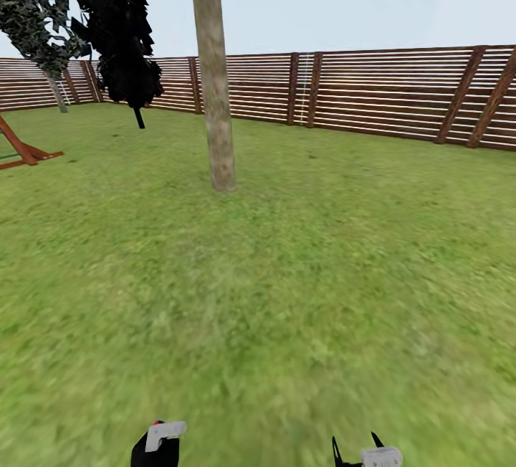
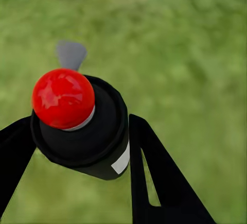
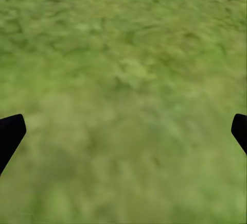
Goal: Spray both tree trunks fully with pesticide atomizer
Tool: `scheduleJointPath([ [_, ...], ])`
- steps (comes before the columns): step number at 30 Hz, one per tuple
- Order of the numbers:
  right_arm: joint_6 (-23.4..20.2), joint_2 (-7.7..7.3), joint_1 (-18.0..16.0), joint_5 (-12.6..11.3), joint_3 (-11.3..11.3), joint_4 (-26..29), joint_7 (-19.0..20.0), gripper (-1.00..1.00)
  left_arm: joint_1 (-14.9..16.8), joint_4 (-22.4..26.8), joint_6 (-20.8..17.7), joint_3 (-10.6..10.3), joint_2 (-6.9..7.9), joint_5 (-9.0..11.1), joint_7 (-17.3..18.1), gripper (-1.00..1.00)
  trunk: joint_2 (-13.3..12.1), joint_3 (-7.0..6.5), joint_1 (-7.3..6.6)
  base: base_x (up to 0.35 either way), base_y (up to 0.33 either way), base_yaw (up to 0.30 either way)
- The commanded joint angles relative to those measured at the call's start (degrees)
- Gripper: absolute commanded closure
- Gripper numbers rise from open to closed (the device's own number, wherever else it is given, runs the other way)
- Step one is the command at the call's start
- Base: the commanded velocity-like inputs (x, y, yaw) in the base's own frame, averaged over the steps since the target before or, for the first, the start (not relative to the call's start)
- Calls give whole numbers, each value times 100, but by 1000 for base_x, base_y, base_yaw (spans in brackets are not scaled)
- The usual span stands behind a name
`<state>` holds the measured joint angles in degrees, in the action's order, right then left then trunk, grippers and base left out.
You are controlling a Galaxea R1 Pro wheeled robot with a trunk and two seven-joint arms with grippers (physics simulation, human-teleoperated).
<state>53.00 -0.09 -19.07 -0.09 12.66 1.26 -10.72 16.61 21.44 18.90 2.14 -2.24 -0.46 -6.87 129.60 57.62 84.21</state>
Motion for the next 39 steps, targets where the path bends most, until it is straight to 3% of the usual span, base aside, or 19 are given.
scheduleJointPath([
  [1,0,0,0,0,2,1,0,-100,0,1,0,-2,2,-1,3,100,0,0,0,341,0,0],
  [39,0,0,0,0,2,-1,0,-100,0,18,9,0,19,11,28,100,0,0,0,341,0,0],
])
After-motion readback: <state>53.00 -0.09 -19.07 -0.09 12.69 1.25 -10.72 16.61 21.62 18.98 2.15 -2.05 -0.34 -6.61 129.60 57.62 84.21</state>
